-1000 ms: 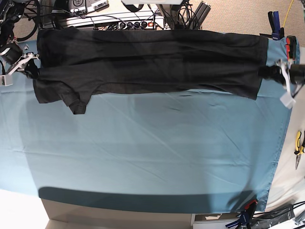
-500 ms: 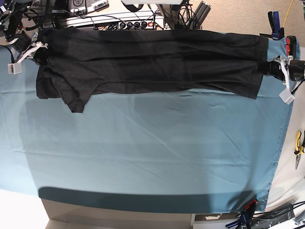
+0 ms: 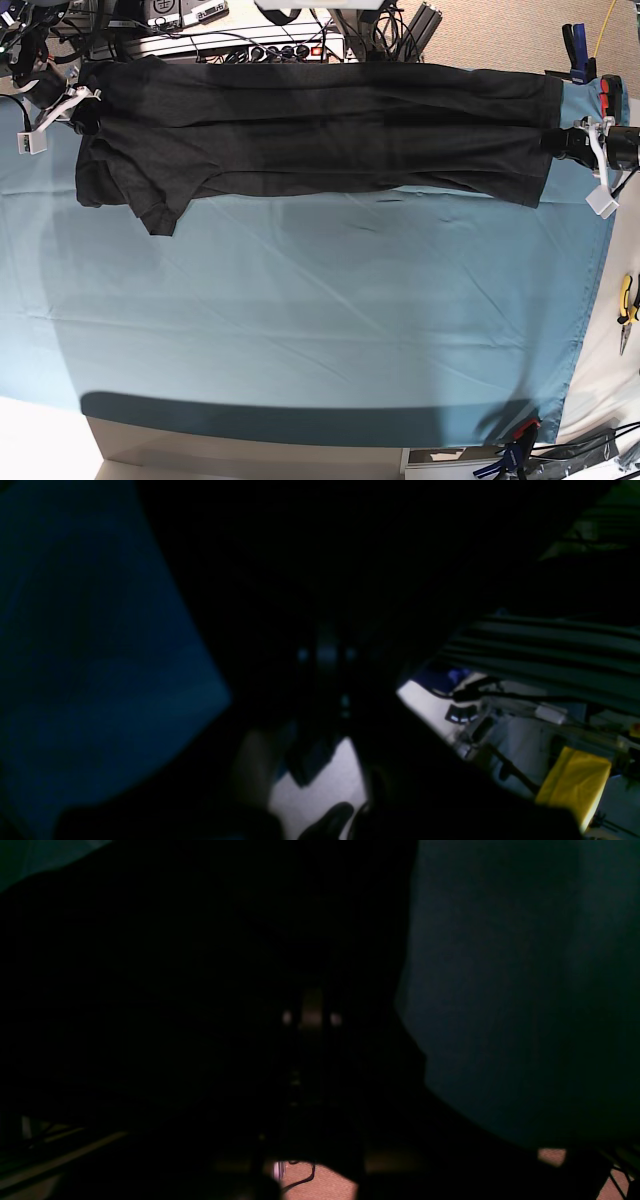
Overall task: Fold the T-shirt properly
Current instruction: 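Open both grippers and release the hem onto the folded shirt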
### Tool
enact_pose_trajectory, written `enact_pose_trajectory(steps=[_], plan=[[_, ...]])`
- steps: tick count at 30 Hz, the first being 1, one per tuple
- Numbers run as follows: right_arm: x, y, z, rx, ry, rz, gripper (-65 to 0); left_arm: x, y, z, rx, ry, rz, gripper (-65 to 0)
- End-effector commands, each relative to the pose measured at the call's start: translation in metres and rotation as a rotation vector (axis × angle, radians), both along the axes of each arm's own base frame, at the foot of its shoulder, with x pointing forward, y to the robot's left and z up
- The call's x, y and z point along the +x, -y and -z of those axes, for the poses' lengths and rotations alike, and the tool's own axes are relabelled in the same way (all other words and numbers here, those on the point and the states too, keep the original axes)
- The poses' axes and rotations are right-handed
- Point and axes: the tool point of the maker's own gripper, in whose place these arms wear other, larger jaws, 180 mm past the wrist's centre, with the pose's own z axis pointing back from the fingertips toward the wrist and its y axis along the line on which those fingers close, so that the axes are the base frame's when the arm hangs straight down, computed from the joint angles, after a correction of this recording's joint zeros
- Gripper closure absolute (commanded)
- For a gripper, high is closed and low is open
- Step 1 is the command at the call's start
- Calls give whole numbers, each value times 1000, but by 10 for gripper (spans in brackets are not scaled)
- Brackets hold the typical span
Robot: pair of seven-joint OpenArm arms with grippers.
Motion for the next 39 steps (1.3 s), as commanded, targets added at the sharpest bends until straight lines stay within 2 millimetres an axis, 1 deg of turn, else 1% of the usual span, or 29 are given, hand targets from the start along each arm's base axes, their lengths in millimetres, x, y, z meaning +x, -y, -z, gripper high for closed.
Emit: enact_pose_trajectory(steps=[1,5,6,8,9,10,11,12,21,27,31,34,36,39], plan=[[7,5,-13,-20,41,-8,0,7,-7,-12,11,36,4,0],[7,5,-13,-20,42,-8,0,7,-7,-12,11,36,4,0],[7,5,-13,-20,43,-8,0,7,-7,-12,11,36,4,-20],[8,5,-14,-20,48,-6,0,7,-7,-12,11,36,4,-154],[8,5,-14,-20,51,-6,-68,8,-7,-12,9,38,1,-213],[9,5,-15,-20,56,-5,-147,12,-6,-14,1,55,-11,-257],[10,5,-16,-20,63,-3,-210,13,-7,-14,6,63,-18,-283],[10,5,-16,-21,67,-3,-248,15,-9,-12,23,68,-21,-295],[15,7,-21,-25,103,5,-254,18,-25,-1,130,74,-41,-296],[14,10,-20,-44,97,7,-254,16,-28,2,149,65,-43,-297],[16,10,-22,-44,113,10,-254,10,-32,8,173,44,-53,-372],[18,10,-23,-44,122,11,-254,4,-40,17,209,6,-112,-428],[20,10,-24,-42,129,12,-254,-1,-42,20,219,-9,-115,-439],[22,8,-25,-36,138,14,-254,-1,-42,20,220,-10,-115,-439]])
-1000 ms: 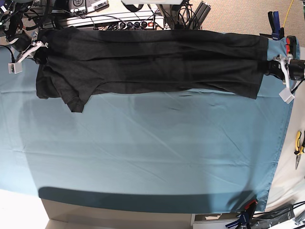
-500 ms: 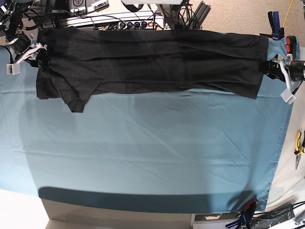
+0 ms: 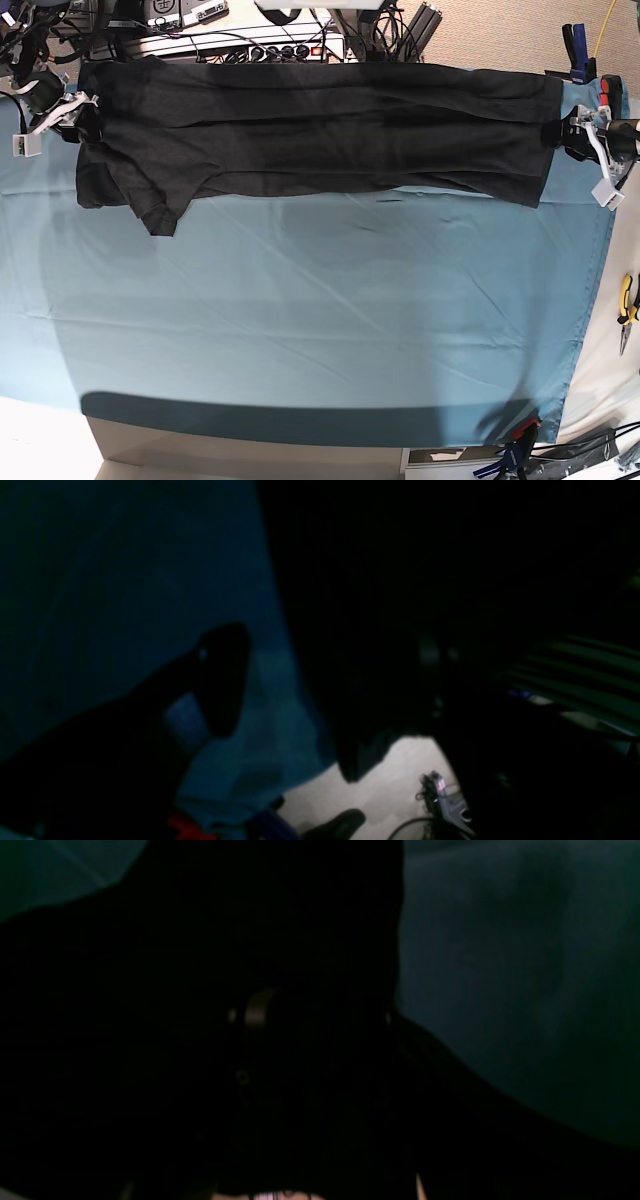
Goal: Fold the T-shirt properly
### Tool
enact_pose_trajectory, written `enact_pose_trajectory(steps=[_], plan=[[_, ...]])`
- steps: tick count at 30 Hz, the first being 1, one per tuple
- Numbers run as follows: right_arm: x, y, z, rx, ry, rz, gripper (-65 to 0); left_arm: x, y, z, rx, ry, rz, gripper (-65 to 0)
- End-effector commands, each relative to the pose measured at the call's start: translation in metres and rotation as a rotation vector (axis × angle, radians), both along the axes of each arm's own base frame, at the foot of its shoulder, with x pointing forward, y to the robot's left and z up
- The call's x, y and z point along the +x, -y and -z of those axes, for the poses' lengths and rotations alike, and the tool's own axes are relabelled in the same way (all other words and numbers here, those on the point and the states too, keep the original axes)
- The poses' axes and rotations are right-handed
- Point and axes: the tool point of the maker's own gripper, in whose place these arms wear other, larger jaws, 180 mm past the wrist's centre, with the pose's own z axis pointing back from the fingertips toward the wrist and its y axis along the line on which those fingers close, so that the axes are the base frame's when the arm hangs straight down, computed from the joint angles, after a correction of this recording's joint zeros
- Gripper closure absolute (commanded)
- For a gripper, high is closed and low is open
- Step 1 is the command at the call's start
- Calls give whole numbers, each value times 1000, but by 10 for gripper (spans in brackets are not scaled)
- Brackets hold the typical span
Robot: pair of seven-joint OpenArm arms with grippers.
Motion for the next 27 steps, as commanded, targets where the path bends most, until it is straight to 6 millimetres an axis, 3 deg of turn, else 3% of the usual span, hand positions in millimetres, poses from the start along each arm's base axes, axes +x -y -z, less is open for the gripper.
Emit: enact_pose_trajectory(steps=[1,10,18,27], plan=[[8,5,-15,-22,50,-7,-254,3,-12,-6,45,1,4,-439],[8,5,-15,-22,49,-7,-253,7,-9,-10,28,4,-24,-438],[8,5,-15,-22,47,-7,-253,7,4,-17,-18,7,0,-438],[8,5,-15,-22,47,-7,-253,1,24,-11,-101,-2,-15,-438]])
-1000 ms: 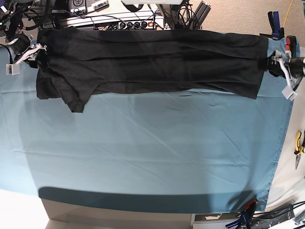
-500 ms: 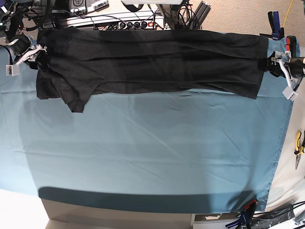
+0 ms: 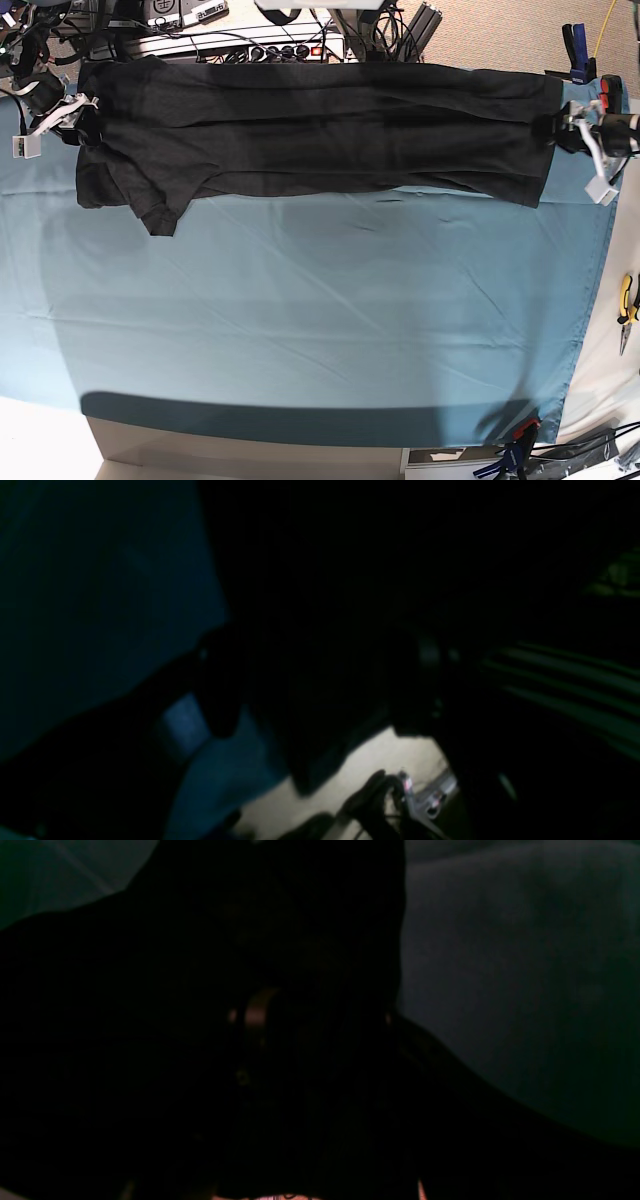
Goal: Fold the T-shirt properly
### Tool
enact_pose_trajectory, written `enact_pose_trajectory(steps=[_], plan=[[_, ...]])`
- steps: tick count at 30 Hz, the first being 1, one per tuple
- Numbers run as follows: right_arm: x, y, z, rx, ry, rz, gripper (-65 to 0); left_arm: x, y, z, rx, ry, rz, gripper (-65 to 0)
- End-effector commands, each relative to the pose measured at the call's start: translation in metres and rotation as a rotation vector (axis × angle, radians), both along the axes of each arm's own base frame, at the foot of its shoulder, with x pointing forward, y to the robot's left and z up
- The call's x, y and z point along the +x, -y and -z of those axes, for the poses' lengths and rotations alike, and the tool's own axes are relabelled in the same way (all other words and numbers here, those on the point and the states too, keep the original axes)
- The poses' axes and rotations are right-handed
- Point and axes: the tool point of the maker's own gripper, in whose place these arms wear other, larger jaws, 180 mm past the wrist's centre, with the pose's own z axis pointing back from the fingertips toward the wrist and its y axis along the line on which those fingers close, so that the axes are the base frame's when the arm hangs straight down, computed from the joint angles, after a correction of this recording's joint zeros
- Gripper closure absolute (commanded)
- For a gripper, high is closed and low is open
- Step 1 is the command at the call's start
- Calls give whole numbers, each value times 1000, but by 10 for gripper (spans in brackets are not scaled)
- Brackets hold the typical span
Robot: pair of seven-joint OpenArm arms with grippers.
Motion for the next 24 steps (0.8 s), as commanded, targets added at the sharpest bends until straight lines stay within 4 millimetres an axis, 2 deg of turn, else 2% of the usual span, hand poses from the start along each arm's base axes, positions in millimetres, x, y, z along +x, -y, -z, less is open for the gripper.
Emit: enact_pose_trajectory(steps=[1,8,11,14,18,21,24], plan=[[8,5,-14,-22,46,-8,-253,5,-2,-6,2,19,3,-438],[11,6,-18,-26,72,-3,-253,4,5,-4,-18,24,5,-438],[20,18,-27,-82,114,20,-253,3,4,-2,-9,21,7,-438],[35,34,-50,-118,196,67,-253,4,5,-3,-11,23,10,-435],[61,46,-82,-129,319,111,-253,10,11,-16,-10,73,61,-385],[76,46,-93,-134,362,116,-253,14,15,-25,24,109,110,-386],[88,41,-94,-132,380,117,-253,17,22,-32,26,138,137,-386]])
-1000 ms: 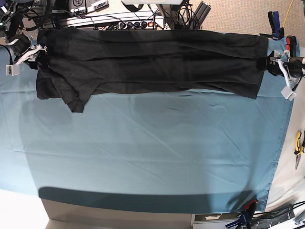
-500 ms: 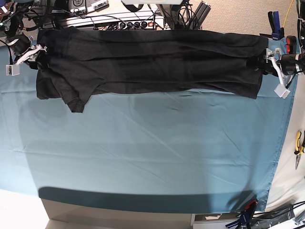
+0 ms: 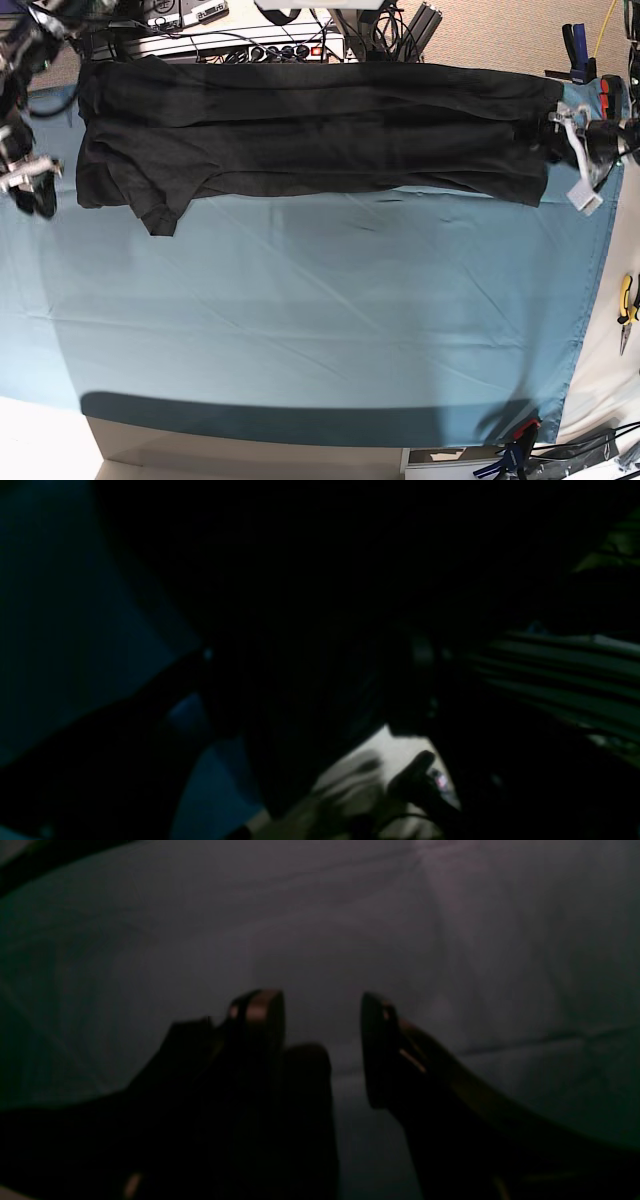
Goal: Fold the T-shirt properly
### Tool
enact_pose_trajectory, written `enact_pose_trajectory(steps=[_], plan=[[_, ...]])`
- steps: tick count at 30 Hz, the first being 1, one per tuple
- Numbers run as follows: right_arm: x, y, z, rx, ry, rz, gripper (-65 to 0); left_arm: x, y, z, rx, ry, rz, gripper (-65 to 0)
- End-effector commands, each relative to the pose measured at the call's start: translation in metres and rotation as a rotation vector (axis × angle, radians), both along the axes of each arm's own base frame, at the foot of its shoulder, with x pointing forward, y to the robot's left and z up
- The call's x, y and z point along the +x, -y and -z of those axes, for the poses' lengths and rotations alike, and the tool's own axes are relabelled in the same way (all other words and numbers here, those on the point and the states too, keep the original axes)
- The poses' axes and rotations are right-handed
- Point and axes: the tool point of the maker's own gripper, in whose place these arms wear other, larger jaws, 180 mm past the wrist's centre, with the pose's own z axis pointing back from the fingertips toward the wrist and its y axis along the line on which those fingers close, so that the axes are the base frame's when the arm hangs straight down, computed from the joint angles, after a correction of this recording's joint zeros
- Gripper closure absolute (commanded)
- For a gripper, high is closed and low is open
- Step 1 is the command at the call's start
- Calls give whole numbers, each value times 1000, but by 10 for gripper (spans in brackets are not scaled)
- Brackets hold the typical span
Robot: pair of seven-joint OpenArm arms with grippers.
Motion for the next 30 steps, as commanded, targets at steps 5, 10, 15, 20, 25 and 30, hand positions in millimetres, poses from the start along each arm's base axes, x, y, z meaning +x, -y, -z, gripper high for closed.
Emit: enact_pose_trajectory(steps=[5,10,15,20,25,30], plan=[[21,-21,3,-3,32,-48,-253,8,-1,-13,4,45,17,-386],[36,-43,50,95,-52,-99,-253,8,-1,-13,4,47,21,-386],[53,-56,74,211,-73,-104,-253,8,0,-14,4,50,27,-386],[67,-79,78,325,-64,-142,-253,8,0,-13,4,50,27,-386],[71,-102,81,352,-98,-210,-254,8,-1,-13,5,50,27,-386],[68,-113,89,346,-147,-246,-253,8,0,-13,4,50,27,-386]])
